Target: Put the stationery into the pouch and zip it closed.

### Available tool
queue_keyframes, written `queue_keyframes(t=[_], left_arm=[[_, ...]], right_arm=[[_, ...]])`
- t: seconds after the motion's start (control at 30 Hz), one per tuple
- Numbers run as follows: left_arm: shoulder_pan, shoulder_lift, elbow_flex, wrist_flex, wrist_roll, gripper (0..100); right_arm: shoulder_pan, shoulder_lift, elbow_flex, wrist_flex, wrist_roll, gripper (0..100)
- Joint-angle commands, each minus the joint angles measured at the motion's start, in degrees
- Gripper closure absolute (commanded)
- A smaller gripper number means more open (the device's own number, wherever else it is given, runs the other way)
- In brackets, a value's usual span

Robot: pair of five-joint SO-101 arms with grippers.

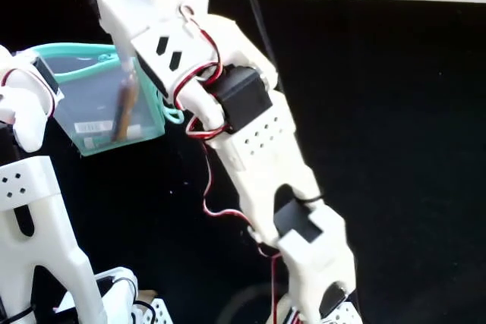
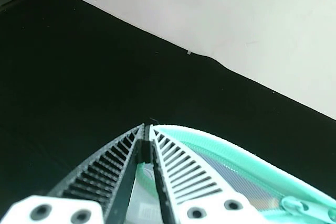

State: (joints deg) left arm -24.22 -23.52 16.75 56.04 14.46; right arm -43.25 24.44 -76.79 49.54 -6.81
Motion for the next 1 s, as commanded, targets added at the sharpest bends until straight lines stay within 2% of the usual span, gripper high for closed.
queue_keyframes(t=[0.0,0.3,0.53,0.73,0.97], left_arm=[[1.54,3.3,2.86,0.44,0.26,99],[1.54,3.3,2.86,0.35,0.26,99],[1.89,3.3,6.11,-0.35,0.26,99],[1.89,3.3,12.26,-4.4,0.18,99],[1.89,3.21,12.97,-4.31,0.18,99]], right_arm=[[-1.19,2.86,-8.92,0.13,0.79,99.2],[-4.35,16.04,-25.54,-1.36,0.88,99.2],[-6.29,20.88,-24.92,-9.54,4.84,99.2],[-6.64,20.7,-24.92,-9.98,8.44,99.2],[-6.46,16.4,-24.92,-9.63,9.49,99.2]])
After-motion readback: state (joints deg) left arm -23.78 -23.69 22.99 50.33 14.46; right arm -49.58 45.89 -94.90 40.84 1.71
